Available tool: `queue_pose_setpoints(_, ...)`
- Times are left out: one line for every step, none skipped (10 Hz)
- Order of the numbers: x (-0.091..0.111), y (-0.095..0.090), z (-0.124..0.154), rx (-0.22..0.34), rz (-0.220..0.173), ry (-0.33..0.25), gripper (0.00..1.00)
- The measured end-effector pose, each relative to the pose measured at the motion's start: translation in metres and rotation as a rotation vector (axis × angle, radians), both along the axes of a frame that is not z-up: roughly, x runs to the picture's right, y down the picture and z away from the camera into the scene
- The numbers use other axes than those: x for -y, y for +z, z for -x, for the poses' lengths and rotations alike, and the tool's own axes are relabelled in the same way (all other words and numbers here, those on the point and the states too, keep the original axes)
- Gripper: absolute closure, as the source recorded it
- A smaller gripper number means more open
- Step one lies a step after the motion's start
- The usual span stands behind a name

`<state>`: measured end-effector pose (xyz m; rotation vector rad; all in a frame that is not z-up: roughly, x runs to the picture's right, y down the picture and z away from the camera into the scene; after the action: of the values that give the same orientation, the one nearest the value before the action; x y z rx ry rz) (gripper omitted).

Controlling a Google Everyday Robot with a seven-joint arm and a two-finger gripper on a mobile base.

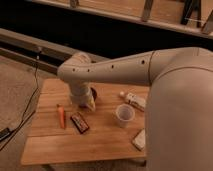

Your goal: Place the ceramic cup in the ceramic bowl

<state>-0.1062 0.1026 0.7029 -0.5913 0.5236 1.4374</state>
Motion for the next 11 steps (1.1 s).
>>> queue_pose_setpoints(0.000, 0.002, -0.002, 0.000, 0.002, 0.003, 0.35)
queue_pose_setpoints(0.000, 0.005, -0.008, -0.002, 0.001, 0.009, 0.35)
queue_pose_setpoints(-0.001, 0.011, -0.022, -0.014, 0.004, 0.012, 0.35)
queue_pose_setpoints(-0.001, 0.019, -0.043, -0.036, -0.001, 0.018, 0.35)
queue_pose_setpoints(-0.001, 0.022, -0.053, -0.047, -0.004, 0.022, 0.35)
queue_pose_setpoints(-0.001, 0.031, -0.076, -0.068, -0.013, 0.031, 0.35)
queue_pose_setpoints(-0.001, 0.035, -0.087, -0.076, -0.018, 0.036, 0.35)
queue_pose_setpoints(-0.001, 0.039, -0.099, -0.083, -0.023, 0.041, 0.35)
queue_pose_setpoints(-0.003, 0.042, -0.111, -0.091, -0.026, 0.051, 0.35)
queue_pose_setpoints(-0.005, 0.044, -0.121, -0.102, -0.023, 0.059, 0.35)
queue_pose_setpoints(-0.010, 0.046, -0.134, -0.118, -0.019, 0.072, 0.35)
